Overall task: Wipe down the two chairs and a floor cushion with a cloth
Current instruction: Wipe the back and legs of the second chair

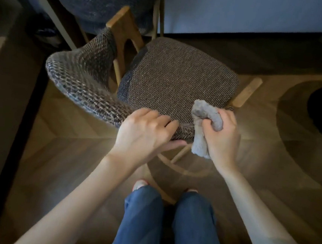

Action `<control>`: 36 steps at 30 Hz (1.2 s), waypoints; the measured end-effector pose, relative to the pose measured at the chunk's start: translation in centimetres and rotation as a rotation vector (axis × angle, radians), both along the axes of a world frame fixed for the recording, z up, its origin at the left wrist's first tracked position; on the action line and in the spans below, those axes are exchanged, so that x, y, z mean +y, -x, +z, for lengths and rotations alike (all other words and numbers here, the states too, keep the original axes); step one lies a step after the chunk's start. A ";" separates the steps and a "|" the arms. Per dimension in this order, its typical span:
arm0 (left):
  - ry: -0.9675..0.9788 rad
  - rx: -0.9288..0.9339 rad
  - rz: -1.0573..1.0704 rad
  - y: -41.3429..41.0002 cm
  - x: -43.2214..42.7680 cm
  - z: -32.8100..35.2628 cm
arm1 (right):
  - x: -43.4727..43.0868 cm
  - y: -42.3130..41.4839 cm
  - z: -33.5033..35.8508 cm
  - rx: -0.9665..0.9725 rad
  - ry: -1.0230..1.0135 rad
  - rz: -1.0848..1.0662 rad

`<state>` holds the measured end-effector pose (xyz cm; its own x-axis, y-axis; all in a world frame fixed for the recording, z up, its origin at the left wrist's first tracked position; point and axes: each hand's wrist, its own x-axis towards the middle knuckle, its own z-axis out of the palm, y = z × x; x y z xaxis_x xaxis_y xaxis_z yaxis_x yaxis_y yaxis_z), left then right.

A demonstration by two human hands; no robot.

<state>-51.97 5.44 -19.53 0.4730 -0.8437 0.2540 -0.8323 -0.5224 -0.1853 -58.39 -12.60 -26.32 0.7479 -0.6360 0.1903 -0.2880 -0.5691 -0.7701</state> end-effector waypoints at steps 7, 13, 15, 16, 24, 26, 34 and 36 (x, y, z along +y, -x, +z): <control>0.122 0.000 0.069 -1.1 5.7 2.0 | 3.5 2.7 2.7 -0.120 -0.030 0.196; 0.231 0.122 0.291 -2.4 10.1 2.7 | 8.8 3.8 3.9 -0.056 0.352 0.263; 0.222 0.112 0.301 -2.5 9.8 2.7 | 9.2 3.4 4.0 -0.021 0.407 0.208; 0.231 0.112 0.303 -2.5 9.6 2.7 | 9.1 3.2 4.0 -0.008 0.431 0.187; 0.448 0.112 0.319 0.7 4.0 1.3 | 5.1 5.3 3.4 0.010 0.516 0.023; 0.461 0.120 0.348 2.2 0.6 0.9 | 2.3 6.4 3.5 0.024 0.468 -0.021; 0.438 0.134 0.397 7.3 -11.1 0.5 | -5.0 8.8 4.7 -0.050 -0.045 -0.242; 0.469 0.160 0.319 8.3 -12.0 0.6 | -5.3 9.7 5.0 -0.103 -0.138 -0.280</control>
<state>-60.23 -6.60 -18.97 0.7479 -0.4681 0.4707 -0.6194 -0.7472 0.2410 -68.13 -17.85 -21.33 0.5212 -0.8395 0.1535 -0.3353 -0.3669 -0.8677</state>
